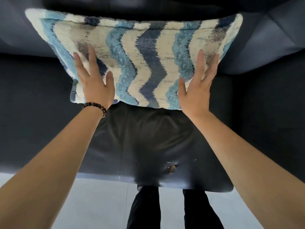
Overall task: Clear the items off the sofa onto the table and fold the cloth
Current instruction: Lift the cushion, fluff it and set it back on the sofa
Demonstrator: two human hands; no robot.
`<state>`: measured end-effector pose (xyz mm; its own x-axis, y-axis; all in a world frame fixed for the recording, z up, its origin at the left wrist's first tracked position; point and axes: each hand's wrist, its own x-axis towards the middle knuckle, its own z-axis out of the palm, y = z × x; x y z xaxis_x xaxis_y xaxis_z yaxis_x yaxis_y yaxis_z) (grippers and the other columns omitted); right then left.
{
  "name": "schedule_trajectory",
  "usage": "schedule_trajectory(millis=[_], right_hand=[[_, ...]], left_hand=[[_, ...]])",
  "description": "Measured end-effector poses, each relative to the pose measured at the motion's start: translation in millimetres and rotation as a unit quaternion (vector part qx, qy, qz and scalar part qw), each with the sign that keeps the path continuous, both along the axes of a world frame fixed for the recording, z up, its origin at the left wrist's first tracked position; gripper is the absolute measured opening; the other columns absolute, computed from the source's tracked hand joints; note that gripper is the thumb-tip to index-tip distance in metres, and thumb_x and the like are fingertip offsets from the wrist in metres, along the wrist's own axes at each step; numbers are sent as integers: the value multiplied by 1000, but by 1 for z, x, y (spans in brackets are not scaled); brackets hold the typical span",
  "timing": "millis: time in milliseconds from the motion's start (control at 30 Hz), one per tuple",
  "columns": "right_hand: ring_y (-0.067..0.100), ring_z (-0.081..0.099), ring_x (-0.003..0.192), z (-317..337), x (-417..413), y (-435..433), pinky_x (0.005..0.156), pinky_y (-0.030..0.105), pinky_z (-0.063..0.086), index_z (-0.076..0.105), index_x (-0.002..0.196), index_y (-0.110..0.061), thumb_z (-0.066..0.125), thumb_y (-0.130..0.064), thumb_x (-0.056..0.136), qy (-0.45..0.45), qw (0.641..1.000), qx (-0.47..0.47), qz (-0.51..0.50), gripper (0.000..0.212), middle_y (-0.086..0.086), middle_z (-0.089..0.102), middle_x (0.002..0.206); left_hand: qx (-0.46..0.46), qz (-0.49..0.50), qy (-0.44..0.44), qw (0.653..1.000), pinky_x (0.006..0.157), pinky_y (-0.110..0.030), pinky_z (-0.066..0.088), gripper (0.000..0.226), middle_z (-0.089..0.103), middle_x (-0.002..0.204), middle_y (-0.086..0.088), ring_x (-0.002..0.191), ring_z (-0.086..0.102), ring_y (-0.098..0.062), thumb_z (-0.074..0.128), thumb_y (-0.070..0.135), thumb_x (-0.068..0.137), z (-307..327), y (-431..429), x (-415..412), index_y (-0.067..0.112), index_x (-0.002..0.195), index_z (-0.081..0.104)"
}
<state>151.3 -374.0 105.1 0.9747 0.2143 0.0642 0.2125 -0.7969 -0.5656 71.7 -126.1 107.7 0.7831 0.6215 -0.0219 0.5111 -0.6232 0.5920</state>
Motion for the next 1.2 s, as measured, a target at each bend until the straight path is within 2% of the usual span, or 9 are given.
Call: schedule_trajectory(millis=[100, 167, 300, 400, 500, 633, 833, 1033, 1200], right_hand=[[49, -7, 147, -6, 5, 0, 118, 56, 21, 3, 158, -22, 55, -45, 96, 40, 989, -114, 84, 85, 33, -17, 157], [49, -12, 147, -15, 18, -6, 120, 55, 14, -8, 157, -26, 62, -48, 91, 71, 979, -161, 104, 99, 30, -24, 156], [39, -3, 151, -30, 43, -22, 118, 52, 25, -21, 153, -29, 71, -23, 88, 76, 973, -199, 83, 113, 24, -26, 158], [39, -3, 151, -34, 33, -29, 115, 51, 31, -21, 153, -27, 68, -16, 88, 69, 973, -198, 96, 111, 24, -25, 158], [36, -7, 151, -35, 19, -42, 113, 51, 33, -20, 153, -28, 67, -24, 88, 96, 963, -217, 126, 109, 20, -24, 160], [33, 8, 151, -9, 22, -55, 112, 50, 34, -5, 157, -29, 56, -33, 97, 140, 957, -210, 141, 86, 16, 1, 164], [19, 35, 139, 128, 6, -71, 107, 34, 37, 30, 153, -20, 40, -42, 104, 110, 987, -32, 114, 54, 2, 39, 152], [-4, 46, 126, 311, -89, -150, 99, 21, 40, 43, 141, -35, 45, -50, 100, 119, 980, 108, 121, 44, -34, 44, 130], [-5, 52, 121, 401, -177, -210, 91, 19, 48, 47, 136, -45, 55, -52, 89, 178, 958, 186, 122, 47, -28, 54, 127]], left_hand=[[44, -73, 54, 995, 110, -48, 31, 69, -9, 161, -15, 148, -3, -37, 48, 28, 97, 0, -7, 9, 29, 155, 12], [59, -92, 90, 990, 112, -51, 30, 75, -13, 160, -17, 147, -8, -39, 52, 28, 95, -5, -7, 11, 29, 156, 8], [68, -88, 123, 986, 106, -53, 37, 85, -17, 159, -18, 147, -9, -40, 57, 29, 91, -17, -11, 0, 33, 155, 1], [30, -68, 145, 987, 104, -50, 38, 85, -18, 159, -16, 147, -13, -39, 56, 26, 92, -29, -25, -9, 30, 155, -1], [-8, -54, 161, 985, 113, -48, 24, 75, -12, 162, -12, 147, -12, -36, 50, 28, 97, -38, -39, -13, 23, 156, 3], [-56, -66, 153, 984, 120, -44, 12, 60, 8, 163, -5, 149, 3, -29, 41, 34, 102, -19, -49, -11, 20, 155, 17], [-102, -59, 55, 991, 118, -37, 24, 52, 30, 156, 0, 144, 25, -16, 40, 34, 103, 120, -95, -20, 16, 151, 31], [-165, -11, -44, 985, 107, -28, 39, 53, 47, 141, 15, 132, 42, -1, 43, 48, 94, 321, -184, -126, 26, 142, 42], [-151, 93, -73, 981, 100, -15, 40, 43, 49, 132, 30, 123, 46, 7, 46, 48, 89, 427, -241, -236, 49, 132, 40]])
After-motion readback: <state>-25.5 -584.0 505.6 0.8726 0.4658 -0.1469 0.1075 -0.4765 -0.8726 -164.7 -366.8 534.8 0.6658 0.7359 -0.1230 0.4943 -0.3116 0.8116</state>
